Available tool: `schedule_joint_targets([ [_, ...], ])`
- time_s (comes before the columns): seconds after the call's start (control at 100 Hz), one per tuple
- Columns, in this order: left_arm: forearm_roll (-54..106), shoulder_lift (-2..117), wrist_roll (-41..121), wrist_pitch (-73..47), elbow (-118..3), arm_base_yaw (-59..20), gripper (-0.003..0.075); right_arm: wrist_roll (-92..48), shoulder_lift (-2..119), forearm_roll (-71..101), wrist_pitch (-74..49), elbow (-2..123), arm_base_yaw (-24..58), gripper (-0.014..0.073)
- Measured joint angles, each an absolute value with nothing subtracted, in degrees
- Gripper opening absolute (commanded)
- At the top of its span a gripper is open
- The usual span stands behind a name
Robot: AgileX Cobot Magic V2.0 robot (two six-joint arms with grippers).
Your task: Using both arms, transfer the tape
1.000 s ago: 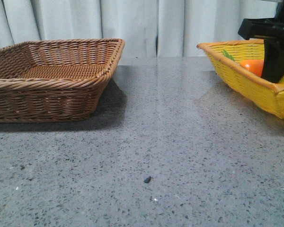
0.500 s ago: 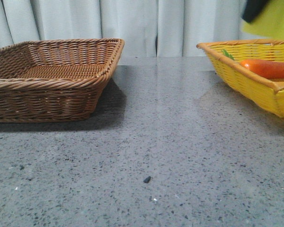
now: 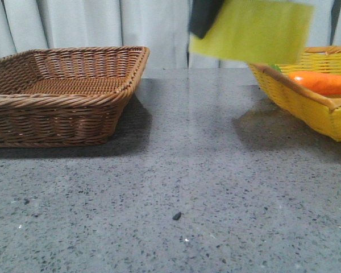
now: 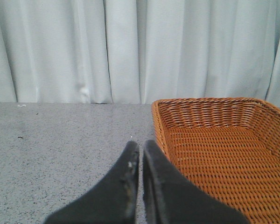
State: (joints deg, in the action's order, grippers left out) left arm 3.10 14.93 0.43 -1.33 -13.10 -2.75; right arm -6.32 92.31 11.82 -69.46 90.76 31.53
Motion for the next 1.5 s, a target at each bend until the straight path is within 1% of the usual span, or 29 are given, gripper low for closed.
schedule_joint_targets([
  [0.16,3.1,14.9,0.4,-1.3,-13.1,-2.8,-0.0021,-6.2,96.4,11.8,-67.4,90.8,34.1,-0.0046],
  [0.44,3.1,14.9,0.4,-1.3,-13.1,-2.8,-0.0021,-6.1,101.7,11.5,-66.8,90.8,34.3,-0.0039],
  [0.49,3.1,15.0,0.4,-1.3,-13.1,-2.8,-0.0021,-6.1,102.1,11.5,-66.8,90.8,34.3,-0.0016],
  [0.61,3.1,15.0,0.4,-1.4,-13.1,-2.8,-0.0020,-6.1,102.9,11.5,-66.6,90.8,34.3,0.0097],
  [0.66,3.1,15.0,0.4,-1.6,-13.1,-2.8,-0.0020,-6.1,103.1,11.5,-66.6,90.8,34.3,0.0127],
  [0.79,3.1,15.0,0.4,-2.3,-13.6,-2.8,-0.0015,-6.1,103.1,11.4,-66.5,90.8,34.3,0.0137],
  [0.84,3.1,15.0,0.4,-2.6,-14.3,-2.8,0.0011,-6.1,103.1,11.4,-66.5,90.8,34.3,0.0137],
  [0.89,3.1,15.0,0.4,-2.7,-15.6,-3.2,0.0058,-6.1,103.1,11.4,-66.5,90.8,34.3,0.0137],
  [0.95,3.1,15.0,0.4,-2.7,-17.1,-4.1,0.0143,-6.1,103.1,11.5,-66.5,90.8,34.3,0.0142],
  [1.01,3.1,15.0,0.4,-2.7,-18.9,-5.3,0.0237,-6.1,103.1,11.6,-66.5,90.9,34.4,0.0173],
  [1.08,3.1,15.0,0.4,-2.7,-20.8,-7.1,0.0307,-6.1,103.1,11.6,-66.5,91.0,34.4,0.0225],
  [1.17,3.1,15.0,0.7,-2.7,-23.2,-9.5,0.0315,-6.1,103.1,11.4,-66.5,91.2,34.4,0.0259],
  [1.27,3.1,15.6,0.8,-3.4,-26.5,-12.5,0.0315,-6.0,103.1,11.3,-67.3,92.3,34.4,0.0258],
  [1.4,3.1,19.5,0.8,-7.4,-31.5,-17.6,0.0315,-6.0,102.9,10.8,-69.4,95.4,34.4,0.0256],
  [1.47,3.1,23.0,0.8,-10.4,-34.3,-20.9,0.0315,-6.0,101.8,10.3,-70.2,97.1,34.4,0.0239],
  [1.5,3.1,24.6,0.8,-11.5,-35.7,-22.4,0.0315,-6.0,101.2,10.0,-70.3,97.8,34.4,0.0207],
])
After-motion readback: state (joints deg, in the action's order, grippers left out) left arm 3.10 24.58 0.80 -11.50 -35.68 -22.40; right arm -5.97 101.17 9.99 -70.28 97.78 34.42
